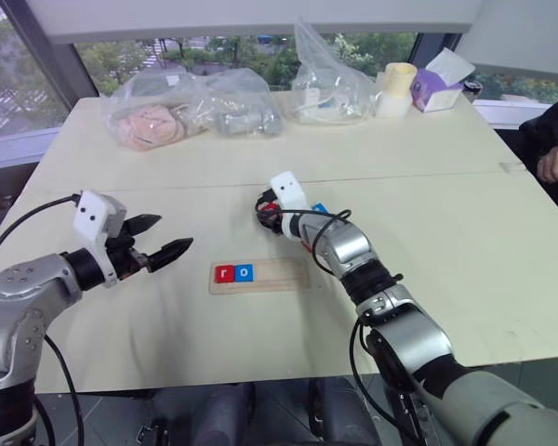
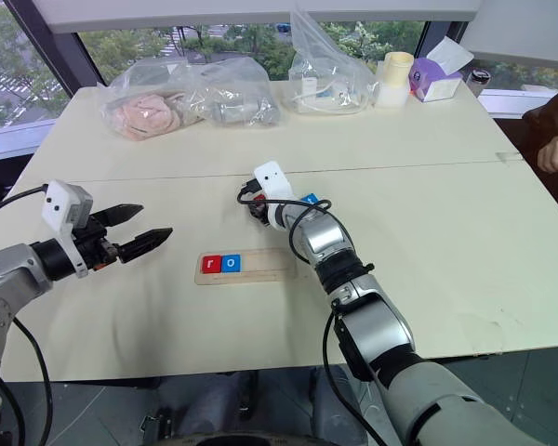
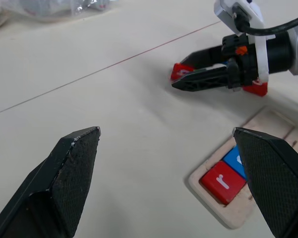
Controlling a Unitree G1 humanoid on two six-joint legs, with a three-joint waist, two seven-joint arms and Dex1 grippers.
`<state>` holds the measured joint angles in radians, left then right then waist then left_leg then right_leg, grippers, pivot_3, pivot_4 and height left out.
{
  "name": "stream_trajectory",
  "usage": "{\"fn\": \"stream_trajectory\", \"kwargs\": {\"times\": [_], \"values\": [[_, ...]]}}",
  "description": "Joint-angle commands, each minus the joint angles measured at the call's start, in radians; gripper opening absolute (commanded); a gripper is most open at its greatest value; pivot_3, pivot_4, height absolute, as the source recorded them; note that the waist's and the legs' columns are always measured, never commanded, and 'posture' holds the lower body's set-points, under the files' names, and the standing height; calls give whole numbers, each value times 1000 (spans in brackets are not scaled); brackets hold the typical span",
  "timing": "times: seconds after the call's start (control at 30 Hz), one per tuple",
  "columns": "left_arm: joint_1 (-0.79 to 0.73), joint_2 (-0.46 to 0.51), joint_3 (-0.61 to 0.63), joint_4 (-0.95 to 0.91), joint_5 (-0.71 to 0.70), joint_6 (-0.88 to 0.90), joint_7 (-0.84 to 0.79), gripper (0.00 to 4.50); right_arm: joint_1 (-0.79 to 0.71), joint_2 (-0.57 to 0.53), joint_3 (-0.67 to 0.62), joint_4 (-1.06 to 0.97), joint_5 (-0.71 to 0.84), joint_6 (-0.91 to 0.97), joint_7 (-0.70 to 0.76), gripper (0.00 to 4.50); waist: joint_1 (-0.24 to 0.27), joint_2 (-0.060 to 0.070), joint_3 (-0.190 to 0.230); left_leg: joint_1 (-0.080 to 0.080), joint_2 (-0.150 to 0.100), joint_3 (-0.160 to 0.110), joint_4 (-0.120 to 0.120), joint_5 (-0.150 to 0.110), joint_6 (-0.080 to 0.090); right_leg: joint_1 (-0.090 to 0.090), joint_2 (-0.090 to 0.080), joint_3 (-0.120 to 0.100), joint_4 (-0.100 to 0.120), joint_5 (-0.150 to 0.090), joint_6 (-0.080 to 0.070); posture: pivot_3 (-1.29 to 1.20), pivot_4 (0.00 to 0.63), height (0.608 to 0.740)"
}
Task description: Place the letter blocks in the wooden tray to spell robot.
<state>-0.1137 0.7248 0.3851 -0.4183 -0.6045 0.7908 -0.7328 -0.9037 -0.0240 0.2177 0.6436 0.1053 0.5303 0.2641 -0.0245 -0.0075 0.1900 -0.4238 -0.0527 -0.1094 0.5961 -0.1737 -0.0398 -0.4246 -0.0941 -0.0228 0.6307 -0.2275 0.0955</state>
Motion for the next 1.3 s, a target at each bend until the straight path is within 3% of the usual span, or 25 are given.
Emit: {"fn": "stream_trajectory", "kwargs": {"times": [0.03, 0.13, 0.23, 0.4, 0.53, 0.67, 0.83, 1.17, 1.3], "values": [[-10, 10, -15, -28, -7, -31, -1, 4500, -29, 6, -28, -15, -18, -18, -3, 1168, 1, 0, 0, 0, 0, 0, 0, 0, 0, 0, 0, 0, 0, 0, 0, 0, 150, 740], [-36, 11, -44, -32, -13, -32, -4, 4500, -22, -5, -45, -60, -30, -38, -15, 1168, 2, 0, 0, 0, 0, 0, 0, 0, 0, 0, 0, 0, 0, -1, -1, 0, 150, 740], [-80, 26, -128, -81, -21, -15, -27, 4500, 43, -60, -91, -305, -10, -8, -4, 1168, 8, 0, 0, -1, 0, 0, 0, 0, -1, 0, 0, 0, 0, 0, -1, 0, 150, 740], [-129, 15, -253, -148, -43, 5, -41, 4500, 250, -130, -180, -799, 38, 302, -49, 1168, 10, 0, 0, -2, -1, 0, 0, 0, -1, 0, -2, 0, -1, 0, 3, 0, 150, 740], [-162, -24, -320, -152, -58, 7, -35, 4500, 398, -92, -319, -1116, 13, 565, -193, 1168, 4, 0, 0, -1, 0, 0, 0, 0, 0, -1, -2, 0, 0, -1, -1, 0, 150, 740], [-188, -42, -373, -103, -42, -16, -65, 4500, 508, -61, -377, -1345, 21, 823, -233, 1168, 9, 0, 0, -1, 1, 0, 0, 0, 0, -2, -1, 1, 1, -2, -1, 0, 150, 740], [-220, -36, -424, -11, -4, -54, -123, 4500, 628, -22, -348, -1493, 23, 982, -250, 1168, 8, 0, 0, -2, 1, 1, 0, 0, 0, -2, -1, 0, 0, -4, -5, 0, 150, 740], [-199, -29, -445, 37, 44, -108, -163, 4500, 723, 112, -324, -1518, 3, 1037, -300, 1168, 8, 1, 0, -2, 4, -1, 0, 0, -1, -2, -3, 0, -1, -4, -5, 0, 150, 740], [-183, -32, -437, 25, 43, -105, -157, 4500, 717, 107, -326, -1514, 6, 1046, -298, 3081, 9, 1, 0, -2, 4, -1, 0, 0, -1, -2, -3, 0, -2, -5, -3, 0, 150, 740]]}}
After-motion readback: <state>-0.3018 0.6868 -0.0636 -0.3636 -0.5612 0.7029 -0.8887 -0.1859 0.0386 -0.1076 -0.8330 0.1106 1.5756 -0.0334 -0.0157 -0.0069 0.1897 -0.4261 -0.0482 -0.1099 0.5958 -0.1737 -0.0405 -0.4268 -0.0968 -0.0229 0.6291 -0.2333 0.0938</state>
